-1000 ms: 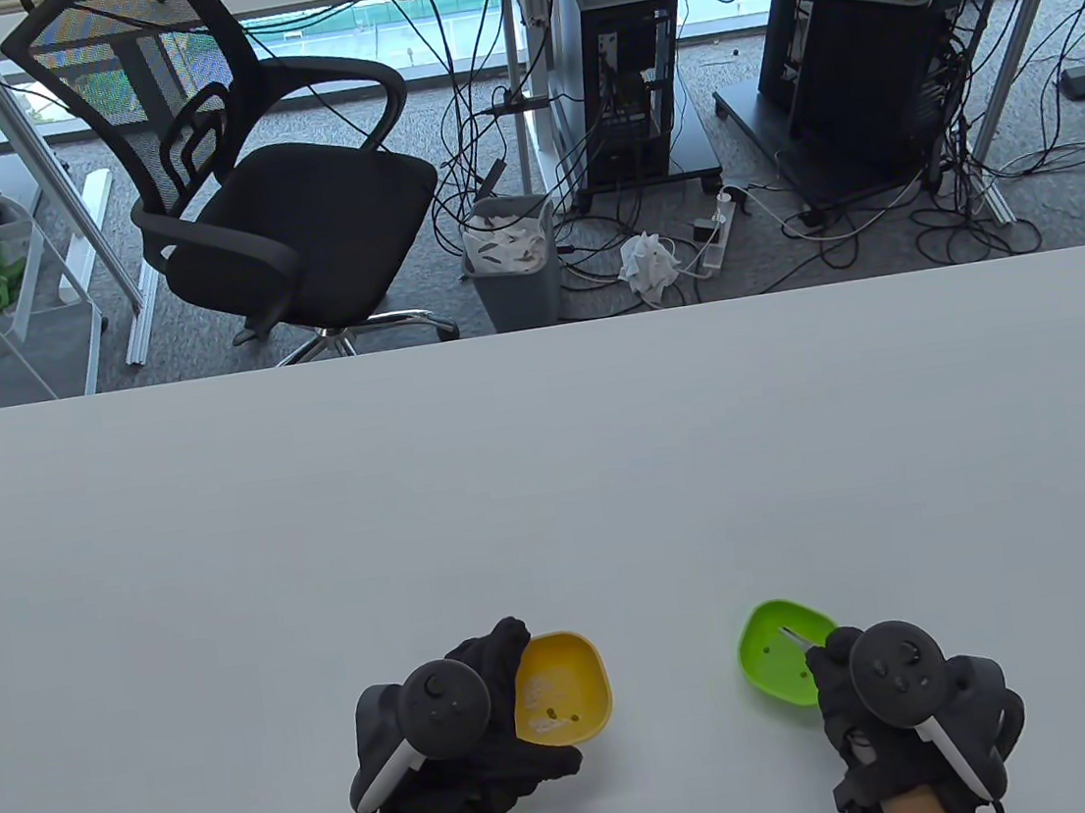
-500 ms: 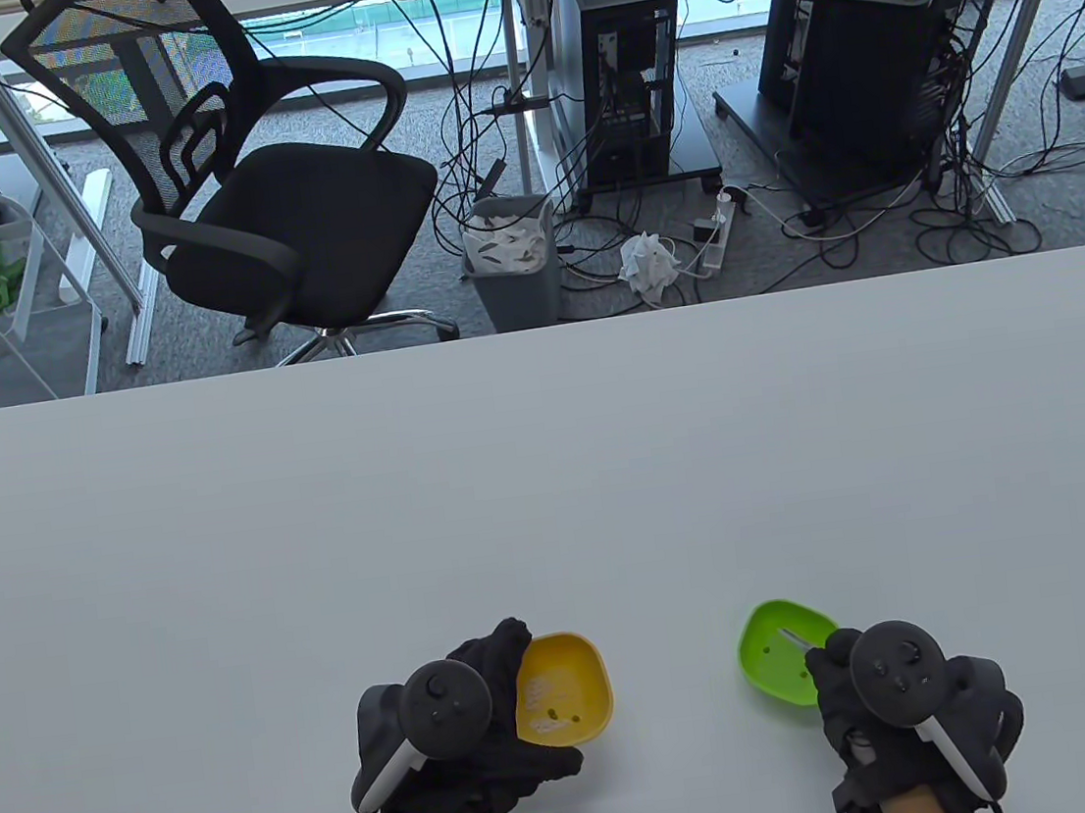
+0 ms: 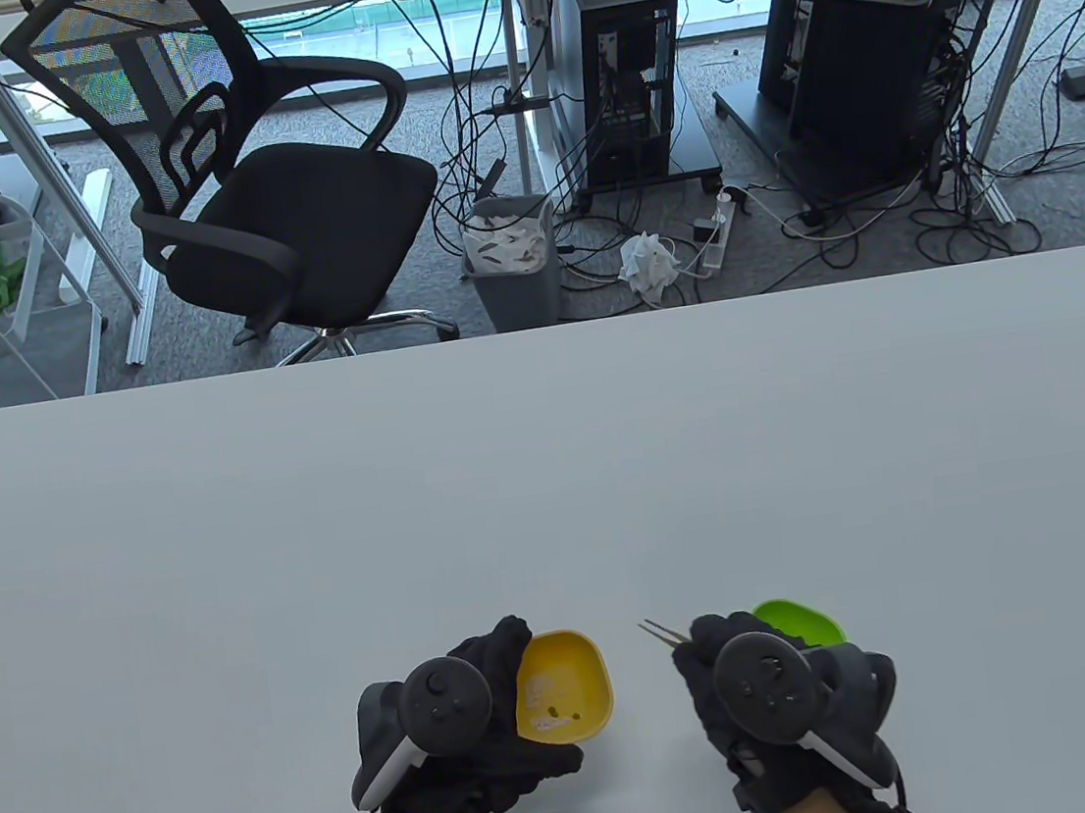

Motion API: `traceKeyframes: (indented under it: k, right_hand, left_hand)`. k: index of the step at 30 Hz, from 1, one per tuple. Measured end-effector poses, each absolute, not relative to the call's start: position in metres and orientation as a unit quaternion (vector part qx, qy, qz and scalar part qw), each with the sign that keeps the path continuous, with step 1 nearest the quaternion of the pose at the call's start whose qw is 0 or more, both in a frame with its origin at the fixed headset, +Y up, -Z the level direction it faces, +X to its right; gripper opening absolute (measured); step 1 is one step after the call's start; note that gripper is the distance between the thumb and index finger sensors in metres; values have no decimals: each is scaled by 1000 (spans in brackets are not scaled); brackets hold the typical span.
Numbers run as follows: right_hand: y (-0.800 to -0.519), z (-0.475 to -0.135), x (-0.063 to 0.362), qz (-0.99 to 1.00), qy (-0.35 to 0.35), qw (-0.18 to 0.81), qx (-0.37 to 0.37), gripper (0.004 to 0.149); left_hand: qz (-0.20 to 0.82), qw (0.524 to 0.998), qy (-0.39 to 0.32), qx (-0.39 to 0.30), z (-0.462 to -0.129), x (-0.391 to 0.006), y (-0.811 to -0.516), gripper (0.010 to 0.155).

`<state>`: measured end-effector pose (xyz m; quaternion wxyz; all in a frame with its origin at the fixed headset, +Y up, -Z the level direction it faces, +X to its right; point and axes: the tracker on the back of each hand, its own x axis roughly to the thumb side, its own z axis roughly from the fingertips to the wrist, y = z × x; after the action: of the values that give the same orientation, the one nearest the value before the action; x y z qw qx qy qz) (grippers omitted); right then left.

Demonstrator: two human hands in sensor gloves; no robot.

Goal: Pick mung beans with tweezers into small dish

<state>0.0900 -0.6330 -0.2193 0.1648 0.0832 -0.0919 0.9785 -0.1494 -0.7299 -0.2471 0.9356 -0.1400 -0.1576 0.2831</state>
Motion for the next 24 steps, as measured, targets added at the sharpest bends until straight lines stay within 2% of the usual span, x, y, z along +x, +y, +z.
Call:
traceKeyframes:
  k: [3, 7, 24]
  right_hand:
    - [-639, -221, 60, 976, -82, 160, 119, 37]
    - [-657, -219, 41, 976, -51, 154, 145, 36]
    - [-671, -217, 30, 980, -7, 102, 170, 37]
  left_hand:
    - [283, 936, -157, -141, -247, -150, -730, 123]
    - [290, 935, -152, -138, -247, -153, -729, 123]
    - [287, 935, -157, -135, -248, -152, -728, 124]
